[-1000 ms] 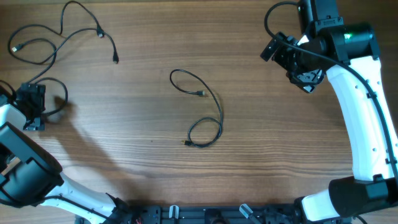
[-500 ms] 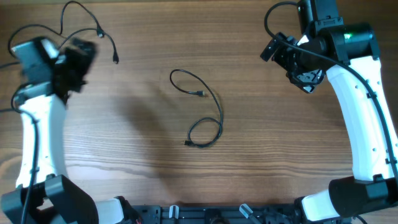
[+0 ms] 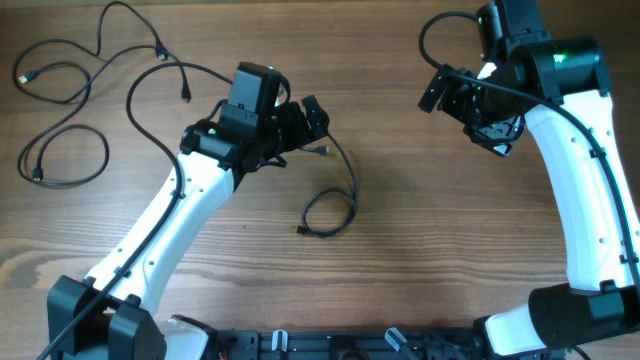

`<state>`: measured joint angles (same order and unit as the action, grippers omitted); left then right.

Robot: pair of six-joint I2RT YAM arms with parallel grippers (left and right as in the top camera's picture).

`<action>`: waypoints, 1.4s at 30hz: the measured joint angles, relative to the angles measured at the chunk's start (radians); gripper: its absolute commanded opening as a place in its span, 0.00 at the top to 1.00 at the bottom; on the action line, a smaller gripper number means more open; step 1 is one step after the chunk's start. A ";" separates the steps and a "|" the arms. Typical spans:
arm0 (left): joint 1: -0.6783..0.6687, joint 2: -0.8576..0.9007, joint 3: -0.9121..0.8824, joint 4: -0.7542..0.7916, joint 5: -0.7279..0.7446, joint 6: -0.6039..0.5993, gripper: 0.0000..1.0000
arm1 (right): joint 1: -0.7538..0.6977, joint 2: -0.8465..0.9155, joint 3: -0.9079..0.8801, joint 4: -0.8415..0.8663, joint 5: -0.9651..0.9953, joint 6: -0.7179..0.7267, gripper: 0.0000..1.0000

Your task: Untangle cables

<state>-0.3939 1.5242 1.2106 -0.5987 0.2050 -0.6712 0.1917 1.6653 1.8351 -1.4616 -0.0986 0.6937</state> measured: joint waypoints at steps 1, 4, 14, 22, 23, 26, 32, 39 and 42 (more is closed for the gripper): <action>0.000 0.000 0.000 -0.005 -0.003 0.000 0.00 | 0.000 0.000 0.000 0.000 -0.003 -0.010 0.00; 0.000 0.000 0.000 -0.043 -0.019 0.000 0.00 | 0.000 0.000 0.000 -0.009 -0.040 -0.086 0.00; 0.084 0.001 0.000 -0.124 -0.142 0.000 0.00 | 0.000 0.000 0.000 0.092 -0.085 -0.164 0.00; 0.117 0.002 0.000 -0.170 -0.201 -0.047 0.00 | 0.003 0.044 0.000 0.217 -0.175 -0.189 0.00; 0.161 0.002 0.000 -0.187 -0.190 -0.094 0.00 | 0.011 0.069 0.000 0.214 -0.201 -0.214 0.00; 0.224 0.002 0.000 -0.224 -0.143 -0.148 0.00 | 0.066 0.148 0.000 0.209 -0.246 -0.276 0.00; 0.268 0.002 0.000 -0.251 -0.131 -0.171 0.00 | 0.160 0.279 0.000 0.176 -0.260 -0.412 0.00; 0.391 0.002 0.000 -0.290 -0.153 -0.189 0.00 | 0.254 0.397 0.000 0.304 -0.232 -0.436 0.00; 0.391 0.002 0.000 -0.292 -0.195 -0.192 0.00 | 0.290 0.413 0.000 0.345 -0.163 -0.471 0.01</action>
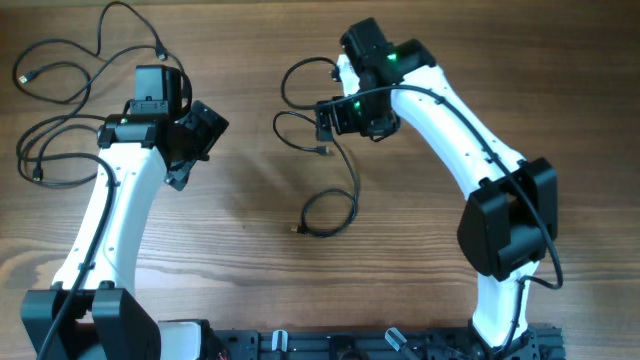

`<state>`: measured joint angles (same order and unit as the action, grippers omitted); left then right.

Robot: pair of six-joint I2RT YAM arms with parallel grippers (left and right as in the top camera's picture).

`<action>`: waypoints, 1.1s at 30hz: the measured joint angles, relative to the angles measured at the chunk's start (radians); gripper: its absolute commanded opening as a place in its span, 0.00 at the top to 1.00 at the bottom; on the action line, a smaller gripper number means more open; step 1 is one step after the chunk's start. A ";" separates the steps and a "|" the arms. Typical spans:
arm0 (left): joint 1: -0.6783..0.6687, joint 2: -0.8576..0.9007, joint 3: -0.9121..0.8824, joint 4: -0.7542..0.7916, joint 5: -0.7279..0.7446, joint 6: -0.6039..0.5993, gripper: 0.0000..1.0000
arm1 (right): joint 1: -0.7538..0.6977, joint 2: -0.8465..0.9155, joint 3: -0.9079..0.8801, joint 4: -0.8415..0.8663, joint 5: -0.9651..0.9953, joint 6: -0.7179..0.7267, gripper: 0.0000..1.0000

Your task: Untangle cables

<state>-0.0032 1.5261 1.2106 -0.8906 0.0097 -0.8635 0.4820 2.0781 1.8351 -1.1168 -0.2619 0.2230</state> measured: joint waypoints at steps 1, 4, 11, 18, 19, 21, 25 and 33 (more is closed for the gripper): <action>0.000 0.000 0.000 0.000 -0.011 -0.002 0.00 | 0.010 0.005 0.000 0.008 0.013 -0.026 0.00; 0.004 0.000 0.000 0.000 -0.027 -0.003 0.00 | 0.039 0.032 0.000 0.024 0.055 -0.074 0.00; 0.005 0.000 0.000 -0.006 -0.032 -0.003 0.00 | 0.049 0.079 -0.039 0.085 0.118 -0.102 0.15; 0.005 0.000 0.000 -0.007 -0.036 -0.003 0.00 | 0.050 0.081 -0.163 0.198 0.129 -0.111 0.50; 0.005 0.000 0.000 -0.007 -0.036 -0.003 0.00 | 0.050 0.081 -0.167 0.220 0.129 -0.112 0.50; 0.005 0.000 0.000 -0.007 -0.036 -0.003 0.00 | 0.049 0.081 -0.180 0.256 0.129 -0.112 0.50; 0.005 0.001 0.000 -0.007 -0.039 -0.003 0.00 | 0.050 0.081 -0.233 0.297 0.129 -0.112 0.65; 0.005 0.001 0.000 -0.007 -0.039 -0.003 0.00 | 0.049 0.082 -0.220 0.214 0.057 -0.067 0.96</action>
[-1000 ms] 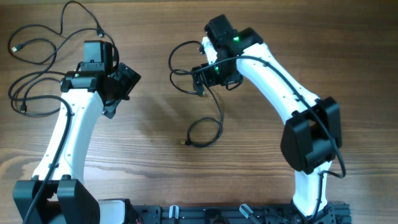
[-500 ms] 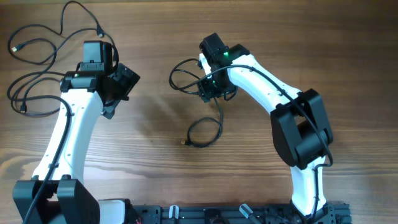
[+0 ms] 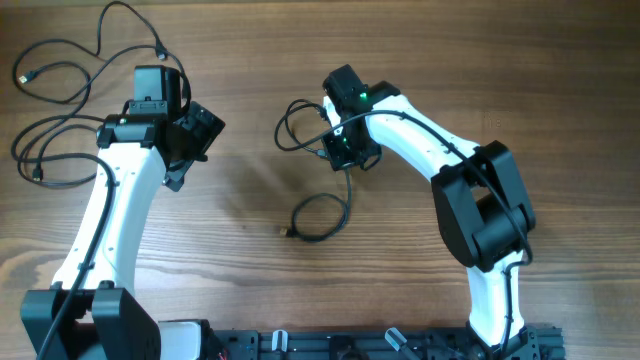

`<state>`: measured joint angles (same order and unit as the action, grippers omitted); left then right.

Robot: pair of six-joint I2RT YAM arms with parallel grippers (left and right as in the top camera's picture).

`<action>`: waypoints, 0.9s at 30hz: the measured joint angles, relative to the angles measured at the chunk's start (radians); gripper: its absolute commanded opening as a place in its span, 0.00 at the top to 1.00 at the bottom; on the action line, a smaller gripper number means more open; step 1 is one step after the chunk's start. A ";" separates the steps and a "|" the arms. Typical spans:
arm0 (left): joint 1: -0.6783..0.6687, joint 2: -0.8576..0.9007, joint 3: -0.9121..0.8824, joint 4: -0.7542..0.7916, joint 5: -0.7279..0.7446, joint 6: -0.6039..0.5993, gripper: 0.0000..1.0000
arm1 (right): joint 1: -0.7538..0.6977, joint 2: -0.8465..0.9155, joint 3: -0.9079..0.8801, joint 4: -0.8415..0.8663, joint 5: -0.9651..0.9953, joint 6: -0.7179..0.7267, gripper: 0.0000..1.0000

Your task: Untangle cables

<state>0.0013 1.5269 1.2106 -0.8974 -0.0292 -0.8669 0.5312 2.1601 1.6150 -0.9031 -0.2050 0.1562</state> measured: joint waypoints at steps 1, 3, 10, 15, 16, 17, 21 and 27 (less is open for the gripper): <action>0.000 0.000 0.000 -0.002 0.000 0.000 0.00 | 0.000 0.000 0.029 -0.037 -0.021 0.008 0.96; 0.000 0.000 0.000 -0.014 0.010 0.000 0.04 | 0.000 -0.019 0.146 -0.122 -0.076 0.070 0.96; -0.095 0.000 0.000 0.000 0.283 0.221 0.02 | -0.002 -0.267 0.318 -0.166 -0.090 0.382 0.96; -0.217 0.000 0.000 -0.001 0.359 0.298 0.00 | -0.023 -0.327 0.327 -0.174 -0.091 0.581 0.96; -0.231 0.000 0.000 0.000 0.363 0.303 0.00 | -0.028 -0.327 0.325 -0.185 -0.095 0.609 0.96; -0.240 0.000 0.000 0.000 0.368 0.307 0.01 | -0.029 -0.327 0.325 -0.189 -0.106 0.627 0.96; -0.252 0.000 0.000 -0.001 0.350 0.316 0.08 | -0.034 -0.327 0.325 -0.190 -0.160 0.660 0.96; -0.252 0.000 0.000 -0.028 0.180 0.317 0.12 | -0.145 -0.327 0.325 -0.193 -0.345 0.670 0.96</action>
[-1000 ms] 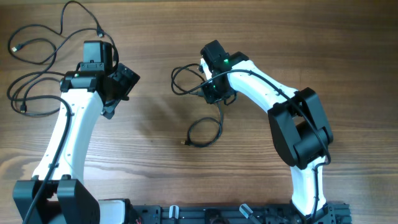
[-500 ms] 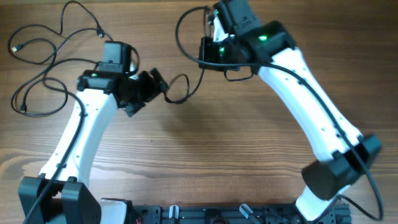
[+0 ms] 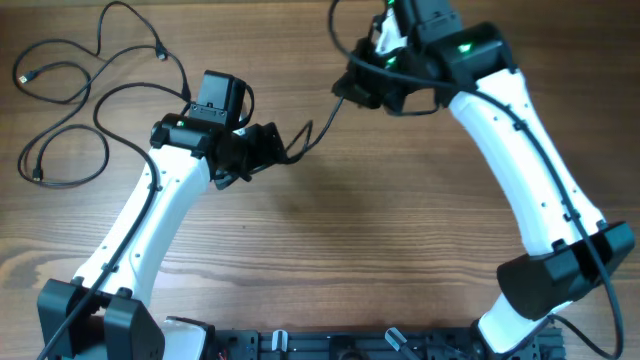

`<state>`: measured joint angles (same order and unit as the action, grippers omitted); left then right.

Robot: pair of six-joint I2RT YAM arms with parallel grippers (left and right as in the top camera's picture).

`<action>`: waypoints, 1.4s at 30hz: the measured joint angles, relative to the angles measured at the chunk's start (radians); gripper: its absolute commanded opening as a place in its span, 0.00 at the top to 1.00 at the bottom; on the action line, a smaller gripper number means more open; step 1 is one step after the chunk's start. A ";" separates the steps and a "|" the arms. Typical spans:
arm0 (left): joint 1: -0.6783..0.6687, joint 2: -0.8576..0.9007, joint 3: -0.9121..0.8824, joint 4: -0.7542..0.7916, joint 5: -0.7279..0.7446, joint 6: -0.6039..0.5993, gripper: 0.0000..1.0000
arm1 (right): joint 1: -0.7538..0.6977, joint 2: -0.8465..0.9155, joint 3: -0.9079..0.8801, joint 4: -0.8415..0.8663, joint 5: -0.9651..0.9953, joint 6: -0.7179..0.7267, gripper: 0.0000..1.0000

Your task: Untangle cables

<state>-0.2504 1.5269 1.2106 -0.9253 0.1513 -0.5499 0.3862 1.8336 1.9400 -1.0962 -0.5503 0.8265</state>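
A thin black cable hangs off the table, stretched between both grippers. My left gripper is shut on its lower end at centre left. My right gripper is shut on it higher up at the top centre. From there the cable curves up past the frame's top edge. Other black cables lie in loose loops at the far left, one strand running behind my left arm.
The wooden table shows bare wood in the middle and at the right. The two arm bases sit along the front edge. My right arm's white links span the right side of the table.
The cable's loop that lay on the table centre is gone from the wood. My right gripper has moved up and right with the cable. My left gripper has moved right and is now shut on its lower end.
At first my left gripper was by the cable's upper end, its loop on the table, right arm far right. Then the left was back at the left and the right gripper was at the cable. Now both hold it stretched above the table.
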 measured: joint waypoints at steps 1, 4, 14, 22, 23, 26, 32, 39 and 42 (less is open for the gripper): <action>0.000 0.000 0.000 0.000 -0.027 0.000 0.12 | -0.023 0.000 0.000 0.000 -0.033 0.000 0.96; 0.000 0.005 0.000 -0.006 -0.113 0.000 0.12 | -0.078 -0.002 0.000 -0.015 -0.099 0.000 0.96; 0.012 0.095 0.000 -0.002 -0.200 -0.095 0.03 | -0.109 -0.169 0.000 -0.157 0.142 -0.001 0.96; 0.016 0.069 -0.002 0.184 0.566 0.210 0.04 | -0.090 -0.167 0.000 -0.168 0.171 0.043 0.96; 0.016 0.058 -0.002 0.210 0.615 0.220 0.04 | -0.079 -0.167 0.000 -0.169 0.171 0.040 0.96; 0.028 0.016 -0.002 0.262 0.727 0.223 0.03 | -0.045 -0.167 0.000 -0.171 0.170 0.020 0.96; 0.113 0.006 -0.002 0.274 0.812 0.125 0.03 | -0.014 -0.167 0.000 -0.175 0.169 -0.021 0.96; 0.040 0.006 -0.002 0.127 0.778 0.102 0.05 | 0.008 -0.167 0.000 -0.115 0.096 -0.027 0.96; 0.029 0.006 -0.002 0.086 0.715 0.100 0.05 | 0.008 -0.167 0.000 -0.114 0.068 -0.028 0.96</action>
<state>-0.2214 1.5330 1.2087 -0.8394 0.8661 -0.4496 0.3939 1.6661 1.9400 -1.2106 -0.4828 0.7982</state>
